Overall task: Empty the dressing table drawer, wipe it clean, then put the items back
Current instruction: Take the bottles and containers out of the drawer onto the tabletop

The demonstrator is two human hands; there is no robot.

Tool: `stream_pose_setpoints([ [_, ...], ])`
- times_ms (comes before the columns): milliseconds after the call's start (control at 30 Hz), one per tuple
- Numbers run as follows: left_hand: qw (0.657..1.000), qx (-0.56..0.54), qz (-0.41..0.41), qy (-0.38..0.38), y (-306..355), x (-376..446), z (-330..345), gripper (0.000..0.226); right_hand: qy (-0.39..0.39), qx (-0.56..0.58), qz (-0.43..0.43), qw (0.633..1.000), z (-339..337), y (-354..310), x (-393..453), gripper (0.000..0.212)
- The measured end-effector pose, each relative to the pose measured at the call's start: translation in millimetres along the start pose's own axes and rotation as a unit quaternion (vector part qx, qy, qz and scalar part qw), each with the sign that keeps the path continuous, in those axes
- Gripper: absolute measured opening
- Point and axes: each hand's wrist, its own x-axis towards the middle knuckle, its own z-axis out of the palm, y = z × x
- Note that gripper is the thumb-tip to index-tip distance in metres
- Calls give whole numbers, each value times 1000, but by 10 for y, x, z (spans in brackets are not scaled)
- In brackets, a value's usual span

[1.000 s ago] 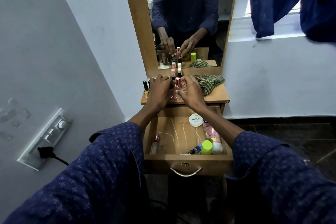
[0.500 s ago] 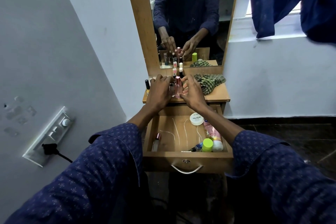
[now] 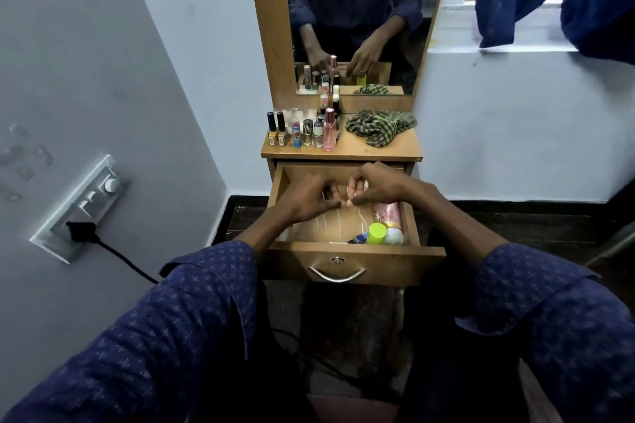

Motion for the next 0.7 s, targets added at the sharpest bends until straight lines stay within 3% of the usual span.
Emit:
stream_pose_setpoints([
  [100, 993, -19, -42, -106, 70, -6, 207, 17, -23, -29, 27, 999, 25, 77, -171, 26],
  [233, 979, -2, -87, -183, 153, 43, 387, 20, -63, -58, 59, 995, 51, 142, -364, 31],
  [400, 970, 40, -117, -210, 216, 110, 526, 22, -61, -95, 81, 990, 142, 185, -477, 46],
  [700, 965, 65, -141, -214, 262, 141, 601, 23, -17, -102, 57, 993, 304, 119, -507, 26],
])
